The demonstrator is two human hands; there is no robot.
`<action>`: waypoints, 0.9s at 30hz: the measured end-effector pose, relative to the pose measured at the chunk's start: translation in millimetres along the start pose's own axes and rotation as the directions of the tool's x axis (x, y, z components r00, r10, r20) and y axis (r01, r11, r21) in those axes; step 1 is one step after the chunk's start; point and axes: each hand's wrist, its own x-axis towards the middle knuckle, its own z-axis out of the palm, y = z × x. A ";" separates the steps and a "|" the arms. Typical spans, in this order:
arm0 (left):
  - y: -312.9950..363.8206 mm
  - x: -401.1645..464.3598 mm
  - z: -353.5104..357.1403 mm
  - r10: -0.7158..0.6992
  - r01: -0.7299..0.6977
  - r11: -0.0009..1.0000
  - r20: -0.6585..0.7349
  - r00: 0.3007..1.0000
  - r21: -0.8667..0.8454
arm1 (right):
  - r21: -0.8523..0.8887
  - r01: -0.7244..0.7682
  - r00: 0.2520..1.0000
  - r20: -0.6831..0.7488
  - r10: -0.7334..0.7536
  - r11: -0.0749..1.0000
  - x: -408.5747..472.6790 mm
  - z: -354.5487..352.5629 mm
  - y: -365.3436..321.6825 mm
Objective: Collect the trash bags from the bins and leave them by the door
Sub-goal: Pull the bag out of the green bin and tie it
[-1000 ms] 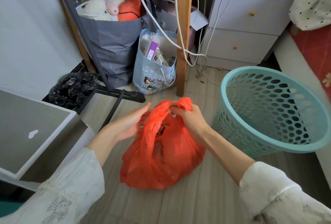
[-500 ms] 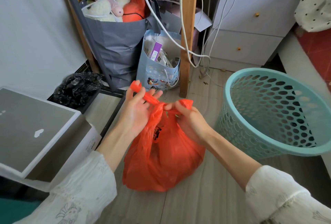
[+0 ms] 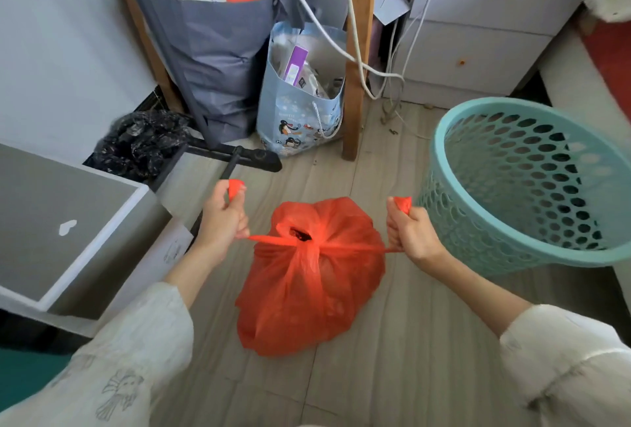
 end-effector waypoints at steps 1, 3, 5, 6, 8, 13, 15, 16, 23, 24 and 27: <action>-4.3 0.9 -4.1 0.010 -0.011 0.998 0.009 1.000 0.069 | -0.036 -0.002 1.000 -0.021 0.001 0.999 2.3 -7.2 4.3; -11.8 1.7 -11.1 0.024 -0.026 0.987 0.016 1.000 0.156 | -0.122 0.002 0.999 -0.049 -0.008 0.993 4.4 -21.3 11.5; -19.6 2.2 -15.9 0.024 -0.024 0.982 0.002 1.000 0.188 | -0.240 0.019 0.998 -0.054 -0.032 0.971 5.2 -31.9 18.1; -25.0 1.4 -18.3 0.029 -0.027 0.976 -0.006 1.000 0.215 | -0.298 0.024 0.999 -0.039 -0.037 0.954 5.1 -35.3 22.0; -33.7 -1.4 -22.2 0.079 -0.065 0.933 -0.023 0.997 0.355 | -0.395 0.029 0.999 -0.021 -0.040 0.918 3.6 -36.5 25.9; -38.6 -6.7 -20.3 0.211 -0.138 0.850 -0.089 0.973 0.508 | -0.543 -0.018 0.998 -0.059 -0.017 0.839 6.9 -27.9 26.1; -38.2 -12.3 -20.8 0.232 -0.172 0.881 -0.084 0.969 0.440 | -0.568 -0.047 0.995 -0.096 -0.010 0.822 7.5 -22.7 24.4; -36.7 -17.0 -20.4 0.240 -0.191 0.898 -0.076 0.968 0.396 | -0.542 -0.064 0.991 -0.132 -0.010 0.838 8.9 -19.6 23.9; -29.2 -65.7 -17.1 -0.130 0.026 0.859 -0.169 0.977 -0.512 | -0.150 -0.164 0.981 -0.128 0.145 0.975 -1.5 20.1 31.4; -30.4 -68.9 -20.9 -0.194 0.068 0.800 -0.149 0.970 -0.596 | 0.000 -0.212 0.966 -0.153 0.210 0.977 -4.7 22.9 33.4; -34.4 -76.7 -28.0 -0.281 0.107 0.665 -0.114 0.953 -0.739 | 0.320 -0.339 0.900 -0.164 0.404 0.885 -23.1 21.4 42.1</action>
